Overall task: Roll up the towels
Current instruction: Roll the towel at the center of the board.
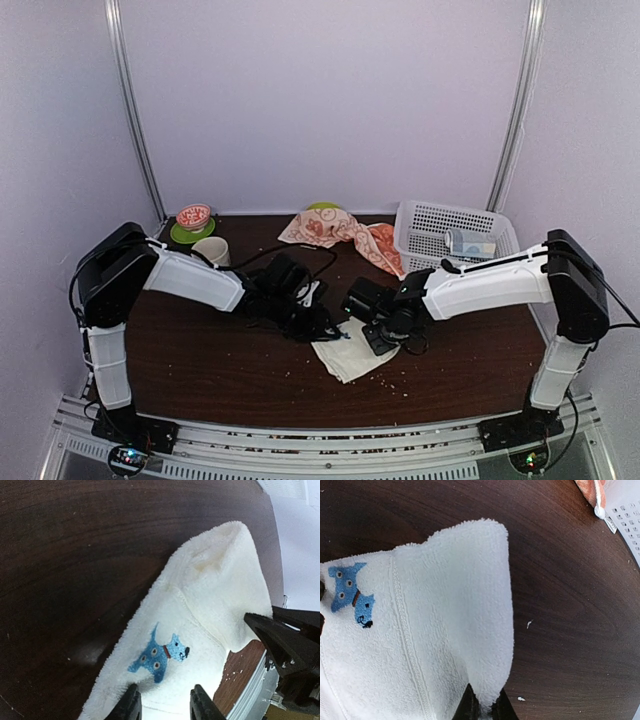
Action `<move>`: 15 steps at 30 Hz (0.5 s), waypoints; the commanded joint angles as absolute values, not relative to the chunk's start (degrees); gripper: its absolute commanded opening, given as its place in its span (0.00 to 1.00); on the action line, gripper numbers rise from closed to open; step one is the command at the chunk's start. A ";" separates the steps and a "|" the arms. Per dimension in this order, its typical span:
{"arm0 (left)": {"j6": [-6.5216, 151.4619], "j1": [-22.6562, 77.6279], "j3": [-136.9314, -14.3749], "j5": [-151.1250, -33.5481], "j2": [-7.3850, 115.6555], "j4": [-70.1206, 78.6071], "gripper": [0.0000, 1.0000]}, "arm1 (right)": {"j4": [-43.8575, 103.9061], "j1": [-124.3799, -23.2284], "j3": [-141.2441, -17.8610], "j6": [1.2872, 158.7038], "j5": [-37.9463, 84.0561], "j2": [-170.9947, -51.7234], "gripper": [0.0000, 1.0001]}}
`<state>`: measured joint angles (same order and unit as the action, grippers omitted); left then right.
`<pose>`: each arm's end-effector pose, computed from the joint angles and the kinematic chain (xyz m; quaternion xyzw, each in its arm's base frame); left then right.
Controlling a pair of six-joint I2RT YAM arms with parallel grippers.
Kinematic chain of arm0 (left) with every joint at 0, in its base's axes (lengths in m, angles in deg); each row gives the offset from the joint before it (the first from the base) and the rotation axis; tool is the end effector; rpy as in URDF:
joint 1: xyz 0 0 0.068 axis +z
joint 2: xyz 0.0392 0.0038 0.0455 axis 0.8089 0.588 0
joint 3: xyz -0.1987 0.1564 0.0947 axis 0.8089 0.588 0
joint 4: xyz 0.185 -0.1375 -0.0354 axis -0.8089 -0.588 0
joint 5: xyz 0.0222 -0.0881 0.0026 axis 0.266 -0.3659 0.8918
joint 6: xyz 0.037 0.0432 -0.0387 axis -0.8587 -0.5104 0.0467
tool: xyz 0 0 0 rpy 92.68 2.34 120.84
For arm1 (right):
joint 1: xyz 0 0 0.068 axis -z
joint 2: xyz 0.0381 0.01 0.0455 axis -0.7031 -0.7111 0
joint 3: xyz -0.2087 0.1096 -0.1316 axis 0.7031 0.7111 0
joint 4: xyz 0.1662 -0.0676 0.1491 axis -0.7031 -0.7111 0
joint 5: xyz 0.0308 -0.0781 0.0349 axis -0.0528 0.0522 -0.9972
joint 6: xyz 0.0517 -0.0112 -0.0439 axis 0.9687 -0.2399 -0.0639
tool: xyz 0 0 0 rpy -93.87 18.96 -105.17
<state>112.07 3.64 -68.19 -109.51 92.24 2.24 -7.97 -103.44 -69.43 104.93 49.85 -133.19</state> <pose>0.2322 -0.3174 0.1376 0.0709 0.9134 -0.3967 0.0580 0.1795 0.2608 0.1625 -0.2088 0.9564 -0.0309 0.2019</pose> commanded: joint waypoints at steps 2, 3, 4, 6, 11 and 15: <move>112.60 3.62 -67.56 -108.48 91.88 5.11 0.32 | -7.60 -105.29 -69.93 105.32 51.93 -133.46 0.00; 112.65 3.62 -67.44 -108.16 92.11 4.86 0.31 | -7.47 -105.56 -69.91 105.13 51.93 -133.33 0.00; 112.78 3.60 -67.27 -107.94 92.24 4.88 0.30 | -7.44 -105.79 -69.92 105.04 51.93 -133.29 0.00; 113.21 3.58 -66.91 -107.81 92.66 5.33 0.29 | -7.19 -105.91 -69.88 104.54 51.48 -133.21 0.00; 113.52 3.54 -66.64 -107.55 93.01 5.59 0.24 | -4.97 -106.29 -69.51 103.72 49.02 -132.64 0.00; 113.32 3.54 -66.46 -107.29 93.00 5.31 0.20 | -3.61 -106.46 -69.57 103.45 47.84 -132.04 0.00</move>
